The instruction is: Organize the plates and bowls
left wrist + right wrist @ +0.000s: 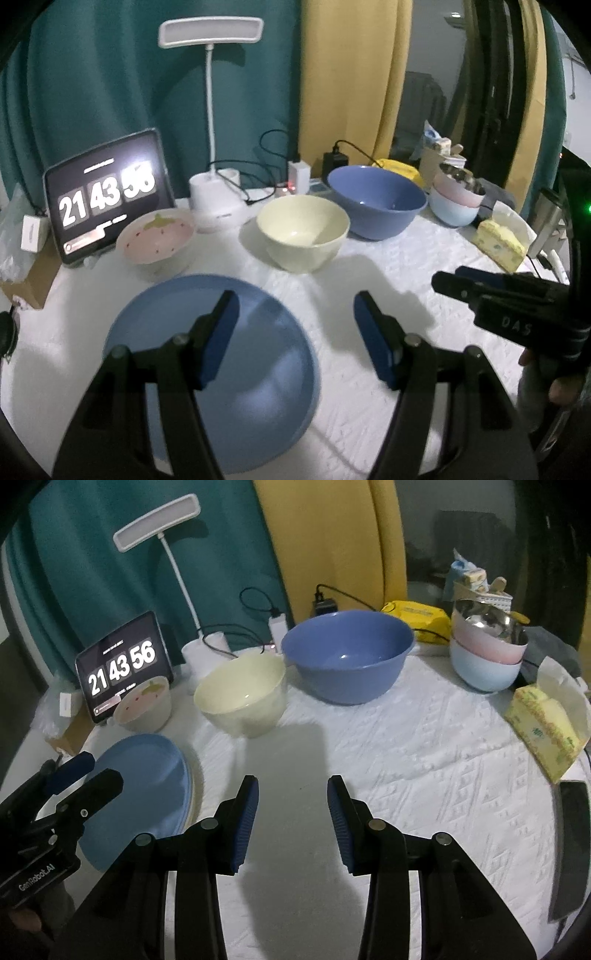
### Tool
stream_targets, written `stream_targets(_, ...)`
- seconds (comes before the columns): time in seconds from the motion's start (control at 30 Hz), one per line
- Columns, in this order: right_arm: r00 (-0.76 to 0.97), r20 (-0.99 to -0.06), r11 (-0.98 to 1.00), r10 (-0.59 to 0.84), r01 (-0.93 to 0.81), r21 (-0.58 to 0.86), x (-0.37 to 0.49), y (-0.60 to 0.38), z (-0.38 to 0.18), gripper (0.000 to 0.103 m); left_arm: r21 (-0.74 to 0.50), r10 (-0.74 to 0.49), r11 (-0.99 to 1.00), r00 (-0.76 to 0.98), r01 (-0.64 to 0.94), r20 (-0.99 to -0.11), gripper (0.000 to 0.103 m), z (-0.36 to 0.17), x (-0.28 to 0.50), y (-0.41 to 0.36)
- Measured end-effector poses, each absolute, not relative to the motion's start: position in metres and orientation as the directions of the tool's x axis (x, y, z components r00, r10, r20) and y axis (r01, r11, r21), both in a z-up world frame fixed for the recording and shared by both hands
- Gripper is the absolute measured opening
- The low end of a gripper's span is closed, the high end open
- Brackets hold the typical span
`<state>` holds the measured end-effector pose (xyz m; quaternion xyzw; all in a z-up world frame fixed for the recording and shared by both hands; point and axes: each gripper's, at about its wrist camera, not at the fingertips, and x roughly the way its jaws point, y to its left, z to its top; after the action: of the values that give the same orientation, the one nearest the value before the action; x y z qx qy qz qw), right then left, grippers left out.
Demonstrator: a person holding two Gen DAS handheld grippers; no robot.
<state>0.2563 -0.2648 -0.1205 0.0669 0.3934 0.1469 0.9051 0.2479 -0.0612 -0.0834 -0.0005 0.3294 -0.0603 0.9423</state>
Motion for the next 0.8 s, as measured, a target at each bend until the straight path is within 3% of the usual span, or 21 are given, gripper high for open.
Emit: stream_targets(0.8, 0.723, -0.637, 0.962, 0.270, -0.181, 0.202, 0.296, -0.314, -0.098, 0.041, -0.016, -0.161, 0.983, 0.804, 0.185, -0.572, 0.067, -0.059, 0.297, -0.114)
